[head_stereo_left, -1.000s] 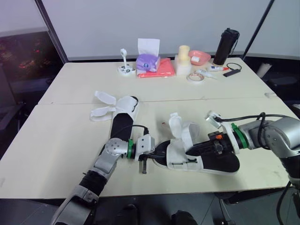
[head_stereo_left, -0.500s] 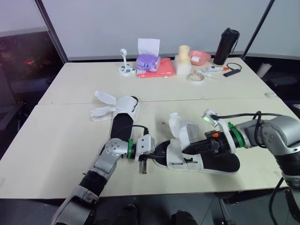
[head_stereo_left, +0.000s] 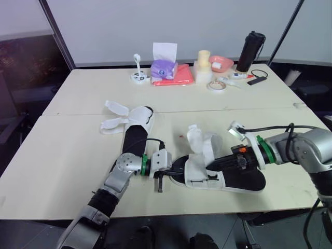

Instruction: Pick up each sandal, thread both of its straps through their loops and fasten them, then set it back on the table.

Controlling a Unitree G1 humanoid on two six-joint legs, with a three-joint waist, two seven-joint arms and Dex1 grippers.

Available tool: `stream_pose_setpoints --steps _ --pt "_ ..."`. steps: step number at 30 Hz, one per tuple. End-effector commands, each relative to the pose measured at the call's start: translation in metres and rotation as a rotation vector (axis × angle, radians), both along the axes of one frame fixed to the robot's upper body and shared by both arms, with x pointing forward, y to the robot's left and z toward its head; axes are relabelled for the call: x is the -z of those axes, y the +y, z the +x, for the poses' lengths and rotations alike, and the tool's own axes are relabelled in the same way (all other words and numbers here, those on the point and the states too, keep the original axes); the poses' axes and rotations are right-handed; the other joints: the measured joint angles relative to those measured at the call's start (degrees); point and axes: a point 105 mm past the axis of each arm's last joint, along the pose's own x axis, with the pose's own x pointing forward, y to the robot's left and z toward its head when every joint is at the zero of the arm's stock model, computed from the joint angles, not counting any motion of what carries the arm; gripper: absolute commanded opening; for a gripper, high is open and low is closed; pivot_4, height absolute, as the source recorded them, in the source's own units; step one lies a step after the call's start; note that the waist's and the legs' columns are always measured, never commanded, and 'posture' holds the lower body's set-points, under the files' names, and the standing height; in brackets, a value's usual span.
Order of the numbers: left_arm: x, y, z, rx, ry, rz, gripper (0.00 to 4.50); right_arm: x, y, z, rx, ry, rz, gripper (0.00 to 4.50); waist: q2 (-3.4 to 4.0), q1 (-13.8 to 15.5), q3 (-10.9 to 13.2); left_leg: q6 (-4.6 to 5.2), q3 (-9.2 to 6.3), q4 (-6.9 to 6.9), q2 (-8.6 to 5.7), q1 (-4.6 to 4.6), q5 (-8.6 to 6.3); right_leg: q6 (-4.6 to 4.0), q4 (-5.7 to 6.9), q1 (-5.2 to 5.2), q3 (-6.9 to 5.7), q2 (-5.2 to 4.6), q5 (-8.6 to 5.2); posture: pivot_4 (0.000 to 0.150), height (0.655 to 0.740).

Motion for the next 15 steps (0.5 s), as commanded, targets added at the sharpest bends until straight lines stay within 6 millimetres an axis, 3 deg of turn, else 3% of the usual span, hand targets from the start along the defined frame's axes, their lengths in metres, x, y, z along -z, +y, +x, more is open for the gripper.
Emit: stream_pose_setpoints --steps 1,6,15 --pt "0.006 -0.002 -0.004 0.010 0.002 0.022 0.00 0.001 -0.005 0.001 0.012 -0.017 -0.015 0.05 0.00 0.04 0.00 0.00 0.00 0.00 0.00 0.00 0.00 0.00 0.00 0.00 0.00 0.00 0.00 0.150 0.7400" --pt "0.005 -0.002 -0.003 0.007 -0.003 0.019 0.00 0.013 -0.007 0.006 0.037 -0.029 -0.042 0.05 0.00 0.05 0.00 0.00 0.00 0.00 0.00 0.00 0.00 0.00 0.00 0.01 0.00 0.00 0.00 0.150 0.7400" --pt "0.005 -0.001 -0.003 0.005 -0.004 0.023 0.00 0.002 -0.003 0.008 0.023 -0.085 0.000 0.05 0.00 0.02 0.00 0.00 0.00 0.00 0.00 0.00 0.00 0.00 0.00 0.01 0.00 0.00 0.00 0.150 0.7400"
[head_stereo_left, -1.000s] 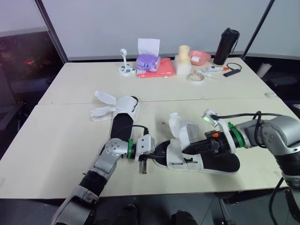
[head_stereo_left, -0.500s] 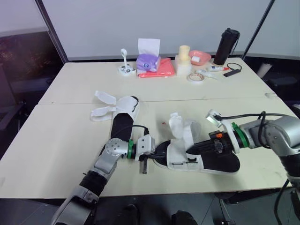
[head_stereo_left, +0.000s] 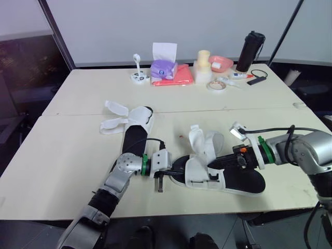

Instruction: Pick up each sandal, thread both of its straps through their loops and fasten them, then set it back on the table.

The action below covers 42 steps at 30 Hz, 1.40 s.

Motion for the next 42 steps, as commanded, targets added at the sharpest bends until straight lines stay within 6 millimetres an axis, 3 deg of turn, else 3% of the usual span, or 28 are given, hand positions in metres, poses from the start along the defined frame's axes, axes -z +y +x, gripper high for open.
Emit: stream_pose_setpoints --steps 1,3,5,8,10,23,26,30,42 --pt "0.006 0.000 -0.003 0.007 0.005 0.024 0.00 -0.004 0.003 -0.003 -0.028 -0.045 0.009 0.05 0.00 0.01 0.00 0.00 0.00 0.00 0.00 0.00 0.00 0.00 0.00 0.00 0.00 0.00 0.00 0.150 0.7400" --pt "0.005 -0.001 -0.003 0.008 0.005 0.023 0.00 -0.003 0.003 -0.005 -0.036 -0.050 0.007 0.05 0.00 -0.01 0.00 0.00 0.00 0.00 0.00 0.00 0.00 0.00 0.00 0.00 0.00 0.00 0.00 0.150 0.7400" --pt "0.005 -0.001 -0.003 0.008 0.004 0.023 0.00 -0.003 0.003 -0.006 -0.040 -0.059 0.012 0.59 0.00 0.00 0.00 0.00 0.00 0.00 0.00 0.00 0.00 0.00 0.00 0.00 0.00 0.00 0.00 0.150 0.7400" --pt "0.006 -0.001 -0.003 0.009 0.004 0.025 0.00 -0.004 0.001 -0.003 -0.023 -0.077 0.006 1.84 0.00 -0.02 0.00 0.00 0.00 0.01 0.00 0.00 0.00 0.00 0.00 0.00 0.00 0.00 0.00 0.150 0.7400" --pt "0.006 0.000 -0.003 0.010 0.004 0.025 0.00 -0.006 0.000 0.000 -0.010 -0.088 0.011 2.93 0.00 -0.03 0.00 0.00 0.01 0.01 0.00 0.00 0.00 0.00 0.00 0.01 0.00 0.00 0.00 0.150 0.7400" --pt "0.006 0.000 -0.004 0.014 0.006 0.030 0.00 -0.029 0.003 0.018 0.060 -0.136 0.092 2.93 0.00 -0.03 0.00 0.00 0.00 -0.01 0.00 0.00 0.00 0.01 0.01 -0.01 0.00 0.00 0.00 0.150 0.7400" --pt "0.006 0.000 -0.004 0.015 0.006 0.032 0.00 -0.030 0.004 0.015 0.051 -0.129 0.099 2.06 0.00 -0.04 0.00 0.00 0.00 0.00 0.00 0.00 0.00 0.00 0.01 -0.01 0.01 0.00 0.00 0.150 0.7400" --pt "0.006 0.000 -0.004 0.016 0.005 0.032 0.00 -0.033 0.007 0.010 0.033 -0.126 0.104 0.03 0.00 -0.04 0.00 0.00 0.00 0.00 0.00 0.00 0.00 0.01 0.01 -0.01 0.01 0.00 0.00 0.150 0.7400" --pt "0.006 -0.006 -0.004 0.025 -0.002 0.022 0.00 -0.044 0.020 -0.009 -0.030 -0.080 0.111 0.03 0.00 0.07 0.00 0.00 0.00 0.01 0.00 -0.01 0.00 0.00 0.00 0.00 0.01 0.00 0.00 0.150 0.7400"
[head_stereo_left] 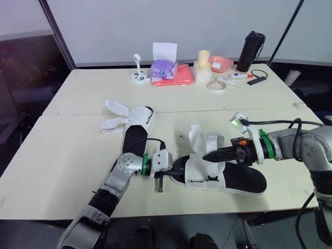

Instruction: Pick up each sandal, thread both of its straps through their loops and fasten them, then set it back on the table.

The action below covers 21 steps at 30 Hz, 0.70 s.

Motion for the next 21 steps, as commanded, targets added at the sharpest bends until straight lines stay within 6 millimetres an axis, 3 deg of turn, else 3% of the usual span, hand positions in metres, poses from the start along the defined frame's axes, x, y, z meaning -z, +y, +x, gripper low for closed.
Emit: stream_pose_setpoints --steps 1,21 --pt "0.005 -0.006 -0.004 0.021 0.002 0.014 0.00 -0.008 0.002 -0.003 -0.014 -0.028 0.010 0.03 0.00 0.02 0.00 0.00 0.00 0.00 0.00 0.00 0.00 0.00 0.00 0.00 0.00 0.00 0.00 0.150 0.7400" --pt "0.006 -0.002 -0.004 0.012 -0.004 0.019 0.00 0.027 -0.008 0.014 0.056 -0.059 -0.090 0.03 0.00 -0.09 0.00 0.00 0.00 0.00 -0.01 0.01 0.00 0.00 0.01 -0.01 -0.01 0.00 0.00 0.150 0.7400"
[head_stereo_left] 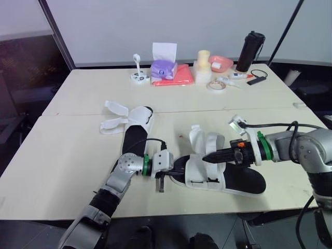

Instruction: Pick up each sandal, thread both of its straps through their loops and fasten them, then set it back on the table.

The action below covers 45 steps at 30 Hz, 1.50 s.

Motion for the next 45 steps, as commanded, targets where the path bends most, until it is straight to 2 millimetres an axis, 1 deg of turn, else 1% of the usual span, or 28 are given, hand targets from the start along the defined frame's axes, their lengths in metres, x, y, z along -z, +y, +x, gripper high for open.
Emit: stream_pose_setpoints --steps 1,5,13,18,25,33,34,37,40,42,43,45 --pt "0.007 0.000 -0.003 0.009 0.008 0.027 0.00 0.010 -0.003 0.005 0.021 -0.026 -0.044 0.03 0.00 0.01 0.00 0.00 0.00 0.00 0.00 0.00 0.00 0.00 0.00 0.00 0.00 0.00 0.00 0.150 0.7400" --pt "0.007 -0.001 -0.003 0.009 0.007 0.026 0.00 0.013 -0.006 0.007 0.021 -0.047 -0.063 0.03 0.00 -0.05 0.00 0.00 0.00 -0.01 0.00 0.00 0.00 0.00 0.00 -0.01 0.00 0.00 0.00 0.150 0.7400" --pt "0.007 -0.001 -0.003 0.010 0.007 0.027 0.00 0.014 -0.010 0.002 0.002 -0.066 -0.082 0.03 0.00 0.01 0.00 0.00 0.00 -0.01 0.00 0.00 0.00 0.00 0.00 0.00 0.00 0.00 0.00 0.150 0.7400" --pt "0.007 0.000 -0.002 0.008 0.004 0.029 0.00 0.007 0.000 -0.011 -0.063 -0.078 -0.070 0.03 0.00 0.02 0.00 0.00 -0.01 -0.02 0.00 0.00 0.00 0.00 0.00 -0.01 0.00 0.00 0.00 0.150 0.7400" --pt "0.006 0.000 -0.002 0.008 0.003 0.027 0.00 0.017 0.005 -0.027 -0.098 -0.067 -0.096 0.03 0.00 0.04 0.00 0.00 0.00 0.00 0.00 0.00 0.00 0.00 0.00 0.00 0.00 0.00 0.00 0.150 0.7400" --pt "0.007 0.001 -0.003 0.009 0.005 0.031 0.00 0.021 0.004 -0.033 -0.084 -0.098 -0.103 0.03 0.00 0.05 0.00 0.00 0.00 -0.01 0.00 0.00 0.00 0.00 -0.01 0.00 0.00 0.00 0.00 0.150 0.7400" --pt "0.007 0.001 -0.003 0.009 0.005 0.031 0.00 0.020 0.004 -0.033 -0.080 -0.107 -0.101 0.30 0.00 0.08 0.00 0.00 0.00 -0.01 0.00 0.00 0.00 0.00 -0.01 0.00 0.00 0.00 0.00 0.150 0.7400" --pt "0.007 0.001 -0.003 0.009 0.005 0.030 0.00 0.014 0.002 -0.037 -0.074 -0.132 -0.090 1.36 0.00 0.06 0.00 0.00 0.00 -0.01 0.00 0.00 0.00 0.00 -0.01 0.01 0.00 0.00 0.00 0.150 0.7400" --pt "0.007 0.000 -0.004 0.009 0.004 0.028 0.00 0.005 0.000 -0.044 -0.073 -0.162 -0.102 2.93 0.00 0.10 0.00 0.00 -0.01 0.00 0.01 0.00 0.00 0.00 0.00 0.01 0.00 0.00 0.00 0.150 0.7400" --pt "0.007 0.000 -0.004 0.009 0.004 0.027 0.00 -0.003 -0.003 -0.053 -0.076 -0.186 -0.118 3.85 0.00 0.19 0.00 0.00 -0.01 0.00 0.01 0.00 0.00 0.00 -0.01 0.02 0.00 0.00 0.00 0.150 0.7400" --pt "0.007 0.000 -0.004 0.009 0.004 0.027 0.00 -0.007 -0.004 -0.056 -0.077 -0.193 -0.122 4.38 -0.01 0.14 0.00 0.00 -0.01 0.00 0.01 -0.01 0.00 0.00 -0.02 0.02 0.00 -0.01 0.00 0.150 0.7400" --pt "0.007 0.000 -0.004 0.009 0.003 0.028 0.00 -0.014 -0.008 -0.063 -0.067 -0.214 -0.133 4.38 -0.01 0.14 0.00 0.01 0.00 0.00 0.01 -0.01 -0.01 0.00 -0.02 0.02 0.00 -0.01 0.00 0.150 0.7400"
